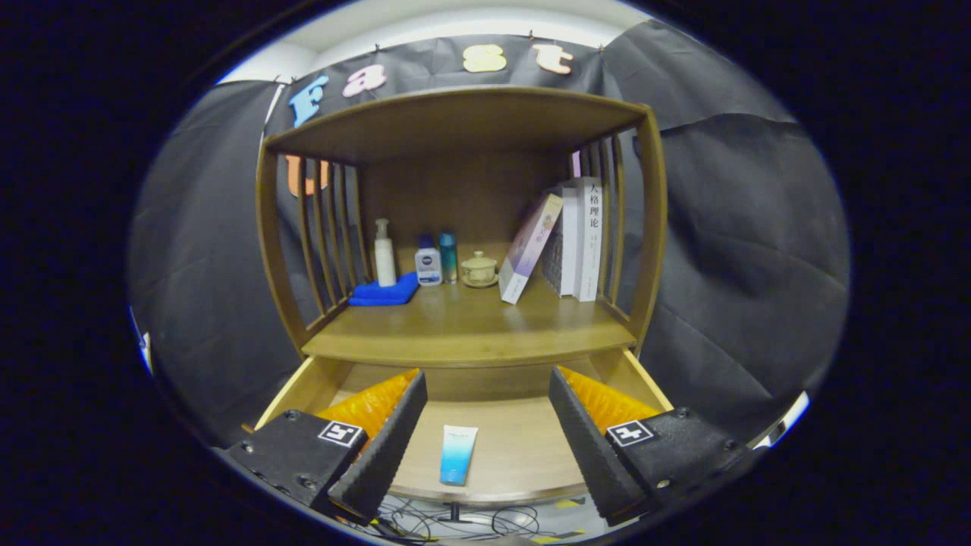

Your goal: Pull open the drawer, take out the items inside it, and place them on the countertop above the cabinet.

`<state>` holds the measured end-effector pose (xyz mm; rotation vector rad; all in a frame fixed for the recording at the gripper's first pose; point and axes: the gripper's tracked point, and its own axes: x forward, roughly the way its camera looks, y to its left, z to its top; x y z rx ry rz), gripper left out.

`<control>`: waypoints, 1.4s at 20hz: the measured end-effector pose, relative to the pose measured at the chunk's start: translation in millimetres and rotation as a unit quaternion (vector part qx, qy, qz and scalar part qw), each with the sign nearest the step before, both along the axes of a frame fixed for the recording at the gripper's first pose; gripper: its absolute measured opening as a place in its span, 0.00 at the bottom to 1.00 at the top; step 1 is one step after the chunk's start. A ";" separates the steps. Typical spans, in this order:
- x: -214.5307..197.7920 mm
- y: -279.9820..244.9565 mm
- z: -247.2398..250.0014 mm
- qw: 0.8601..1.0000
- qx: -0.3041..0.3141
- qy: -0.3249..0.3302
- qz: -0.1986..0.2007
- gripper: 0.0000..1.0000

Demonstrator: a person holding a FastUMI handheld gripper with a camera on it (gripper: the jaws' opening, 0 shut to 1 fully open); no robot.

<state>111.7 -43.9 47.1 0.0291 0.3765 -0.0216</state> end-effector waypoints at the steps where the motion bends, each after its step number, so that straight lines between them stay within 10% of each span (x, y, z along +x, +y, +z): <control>1: 11.2 2.0 -1.7 1.000 -0.005 0.017 0.000 1.00; 9: 61.2 18.5 -71.2 0.977 -0.019 0.211 0.011 0.99; 15: 50.5 37.7 -144.2 0.935 -0.036 0.350 0.026 0.99; 28: 22.5 41.4 -199.3 0.881 -0.005 0.474 0.002 0.85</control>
